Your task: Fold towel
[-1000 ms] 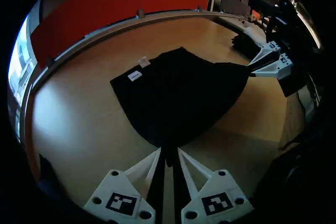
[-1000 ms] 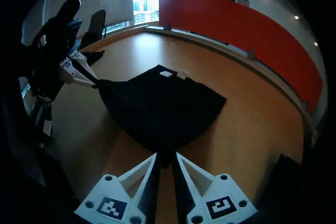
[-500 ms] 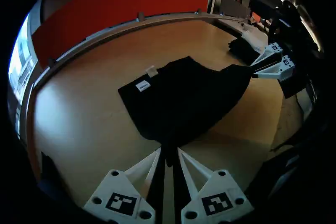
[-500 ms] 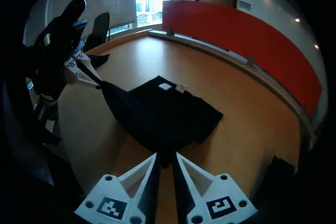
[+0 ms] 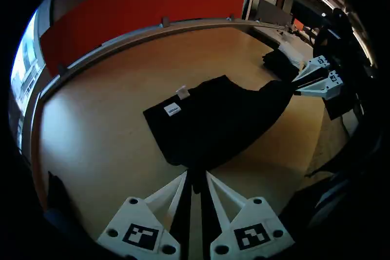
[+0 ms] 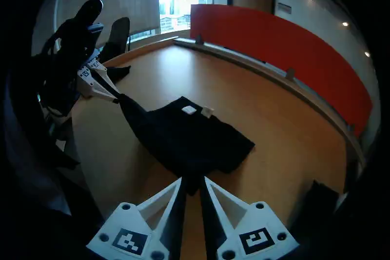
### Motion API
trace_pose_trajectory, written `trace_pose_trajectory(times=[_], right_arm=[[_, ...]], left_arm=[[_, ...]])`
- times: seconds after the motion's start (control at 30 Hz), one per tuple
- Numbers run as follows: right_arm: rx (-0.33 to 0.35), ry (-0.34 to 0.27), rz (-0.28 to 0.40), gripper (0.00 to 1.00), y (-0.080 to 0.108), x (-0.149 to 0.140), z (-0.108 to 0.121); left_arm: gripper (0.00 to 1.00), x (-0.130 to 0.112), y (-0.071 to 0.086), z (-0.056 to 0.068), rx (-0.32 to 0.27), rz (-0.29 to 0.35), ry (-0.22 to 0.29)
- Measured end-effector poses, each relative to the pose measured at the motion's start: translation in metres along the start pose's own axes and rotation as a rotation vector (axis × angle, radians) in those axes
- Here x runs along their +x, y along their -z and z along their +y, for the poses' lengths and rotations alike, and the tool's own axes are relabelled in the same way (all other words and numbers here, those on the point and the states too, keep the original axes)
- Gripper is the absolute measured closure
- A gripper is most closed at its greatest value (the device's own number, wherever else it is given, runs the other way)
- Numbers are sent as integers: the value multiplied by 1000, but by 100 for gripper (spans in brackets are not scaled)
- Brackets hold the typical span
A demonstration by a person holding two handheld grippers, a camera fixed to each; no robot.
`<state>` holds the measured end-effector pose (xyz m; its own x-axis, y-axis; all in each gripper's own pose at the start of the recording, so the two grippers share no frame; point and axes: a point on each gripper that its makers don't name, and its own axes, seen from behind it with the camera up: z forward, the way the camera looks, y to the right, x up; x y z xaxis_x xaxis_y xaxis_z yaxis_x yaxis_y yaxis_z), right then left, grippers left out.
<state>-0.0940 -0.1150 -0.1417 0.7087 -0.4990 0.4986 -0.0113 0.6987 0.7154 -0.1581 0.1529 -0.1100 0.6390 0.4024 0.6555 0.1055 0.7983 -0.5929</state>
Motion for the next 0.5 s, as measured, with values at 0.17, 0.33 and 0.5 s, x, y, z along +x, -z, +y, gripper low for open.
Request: trace_pose_trajectory(times=[0.17,0.33,0.5], right_arm=[[0,-4,1,81,4,0,-1],[-3,-5,4,81,9,3,0],[0,-4,7,81,14,5,1]], left_arm=[[89,2,5,3,-4,-6,-1],[89,5,10,7,-7,-5,1],[89,7,15,9,-7,-4,2]])
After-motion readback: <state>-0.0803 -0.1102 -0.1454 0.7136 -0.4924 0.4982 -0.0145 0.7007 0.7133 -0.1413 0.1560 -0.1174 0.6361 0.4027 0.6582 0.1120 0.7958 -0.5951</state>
